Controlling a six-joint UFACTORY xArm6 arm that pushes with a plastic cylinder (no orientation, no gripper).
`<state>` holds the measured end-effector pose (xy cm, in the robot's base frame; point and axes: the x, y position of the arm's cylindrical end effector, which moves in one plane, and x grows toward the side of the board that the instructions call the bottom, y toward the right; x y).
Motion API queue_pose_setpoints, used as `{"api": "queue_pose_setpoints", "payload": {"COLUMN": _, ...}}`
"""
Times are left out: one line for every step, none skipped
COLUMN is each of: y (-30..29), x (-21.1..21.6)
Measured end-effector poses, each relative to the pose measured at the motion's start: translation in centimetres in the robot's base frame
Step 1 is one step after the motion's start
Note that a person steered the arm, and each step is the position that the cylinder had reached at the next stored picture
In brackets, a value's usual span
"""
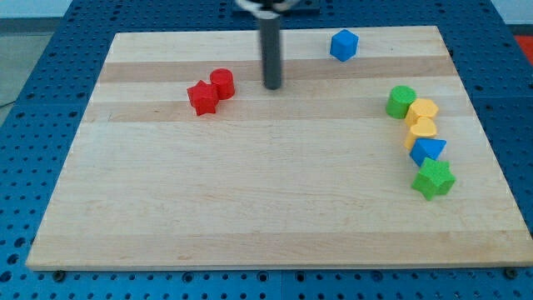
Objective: Point your arm to the yellow heart
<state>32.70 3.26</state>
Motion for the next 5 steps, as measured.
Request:
{"api": "queue_pose_setpoints", "payload": {"y": 10.8, "x": -0.7}}
{"api": "queue_pose_setpoints", "payload": {"y": 22.5, "x": -0.7}}
{"api": "queue_pose_setpoints", "payload": {"y": 29.7, "x": 3.6}}
{"api": "queue_pose_setpoints", "payload": {"y": 29.8, "x": 9.4}}
{"api": "queue_pose_setpoints", "payload": {"y": 25.1, "x": 11.8}}
